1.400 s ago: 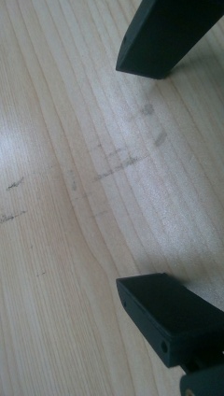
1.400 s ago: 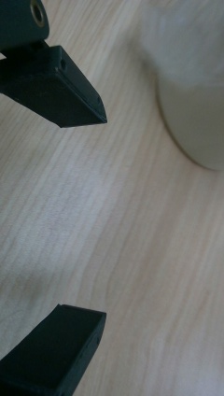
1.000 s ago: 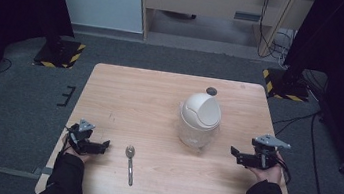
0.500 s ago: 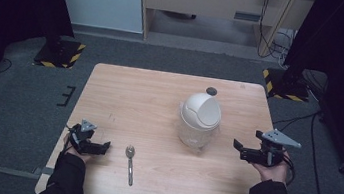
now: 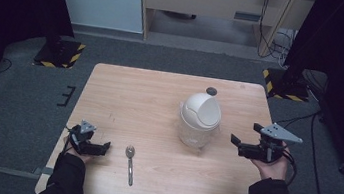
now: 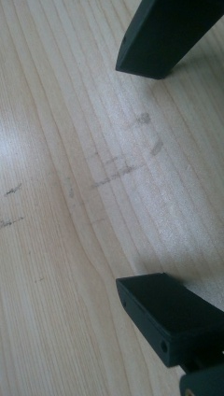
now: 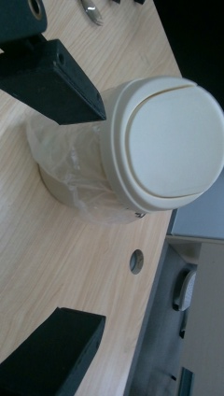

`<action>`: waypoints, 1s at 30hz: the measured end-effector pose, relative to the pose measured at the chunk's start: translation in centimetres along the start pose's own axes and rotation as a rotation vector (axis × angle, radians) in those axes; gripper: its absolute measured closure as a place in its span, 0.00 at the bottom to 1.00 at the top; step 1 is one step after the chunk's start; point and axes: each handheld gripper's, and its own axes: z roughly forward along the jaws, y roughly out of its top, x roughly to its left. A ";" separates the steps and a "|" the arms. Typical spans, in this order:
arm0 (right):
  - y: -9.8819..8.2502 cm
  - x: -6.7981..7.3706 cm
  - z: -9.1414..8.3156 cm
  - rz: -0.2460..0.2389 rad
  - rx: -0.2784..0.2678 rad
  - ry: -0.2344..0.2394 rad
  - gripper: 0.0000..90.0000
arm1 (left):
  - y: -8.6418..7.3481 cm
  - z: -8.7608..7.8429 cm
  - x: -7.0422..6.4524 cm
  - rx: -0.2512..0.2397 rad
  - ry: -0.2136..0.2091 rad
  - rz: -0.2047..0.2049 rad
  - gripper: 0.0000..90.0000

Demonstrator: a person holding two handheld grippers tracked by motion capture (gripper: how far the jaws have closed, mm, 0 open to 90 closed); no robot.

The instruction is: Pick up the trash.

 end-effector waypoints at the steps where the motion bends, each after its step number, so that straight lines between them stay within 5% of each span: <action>1: 0.3 0.1 0.0 -0.002 -0.007 0.001 0.05 | 0.0 0.0 0.0 0.000 0.000 0.000 0.00; 18: 5.6 1.6 0.2 -0.038 -0.099 0.039 0.05 | 0.1 0.1 -0.3 0.000 0.022 -0.019 0.00; 30: 6.7 3.4 2.4 -0.051 -0.102 0.095 0.06 | 0.1 0.1 -0.4 0.000 0.025 -0.022 0.00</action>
